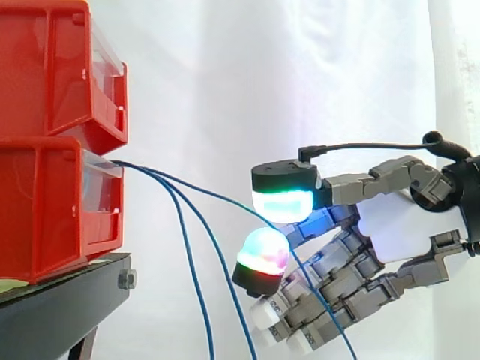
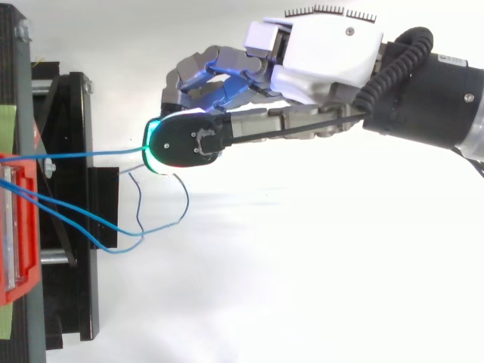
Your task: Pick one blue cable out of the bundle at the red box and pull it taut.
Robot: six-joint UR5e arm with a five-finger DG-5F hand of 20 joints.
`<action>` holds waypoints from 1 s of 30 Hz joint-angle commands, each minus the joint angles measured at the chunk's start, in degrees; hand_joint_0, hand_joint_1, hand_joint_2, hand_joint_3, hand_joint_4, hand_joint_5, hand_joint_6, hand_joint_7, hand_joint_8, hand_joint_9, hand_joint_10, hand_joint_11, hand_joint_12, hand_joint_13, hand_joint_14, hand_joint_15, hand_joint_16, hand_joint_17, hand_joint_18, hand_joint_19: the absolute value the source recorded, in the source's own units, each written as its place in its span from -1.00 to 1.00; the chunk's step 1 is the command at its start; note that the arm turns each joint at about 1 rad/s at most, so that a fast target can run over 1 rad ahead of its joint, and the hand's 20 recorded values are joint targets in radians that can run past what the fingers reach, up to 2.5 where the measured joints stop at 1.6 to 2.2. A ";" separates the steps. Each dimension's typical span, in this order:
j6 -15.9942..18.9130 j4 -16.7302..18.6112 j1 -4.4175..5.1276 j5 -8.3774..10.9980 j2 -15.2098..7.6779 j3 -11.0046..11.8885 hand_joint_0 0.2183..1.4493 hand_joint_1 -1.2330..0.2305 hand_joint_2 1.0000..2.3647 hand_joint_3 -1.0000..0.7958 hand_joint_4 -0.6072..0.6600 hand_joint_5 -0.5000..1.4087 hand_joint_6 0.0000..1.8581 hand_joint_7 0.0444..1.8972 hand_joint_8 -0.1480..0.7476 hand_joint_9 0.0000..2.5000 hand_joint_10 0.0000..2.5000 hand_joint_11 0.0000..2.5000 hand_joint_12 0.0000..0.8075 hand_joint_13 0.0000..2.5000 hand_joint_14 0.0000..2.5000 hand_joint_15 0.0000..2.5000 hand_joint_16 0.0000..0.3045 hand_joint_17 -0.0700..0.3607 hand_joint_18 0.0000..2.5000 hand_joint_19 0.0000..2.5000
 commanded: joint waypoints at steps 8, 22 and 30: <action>0.00 0.00 0.06 -0.04 0.01 0.03 -0.39 -0.24 -0.98 0.01 0.19 -0.62 -0.10 -0.07 0.14 -0.40 -0.99 -0.72 -0.09 -0.70 -1.00 -0.92 -0.66 -0.14 -0.68 -0.88; 0.00 0.00 0.14 0.05 0.01 0.03 -0.37 -0.39 -0.97 0.13 0.22 -0.61 -0.09 0.04 0.15 -0.37 -0.99 -0.70 -0.10 -0.66 -1.00 -0.91 -0.67 -0.14 -0.63 -0.89; -0.26 -0.17 0.32 -0.04 0.01 1.18 -0.37 -0.44 -0.98 0.21 0.14 -0.59 -0.09 0.12 0.20 -0.28 -0.99 -0.65 -0.05 -0.58 -1.00 -0.89 -0.64 -0.10 -0.54 -0.92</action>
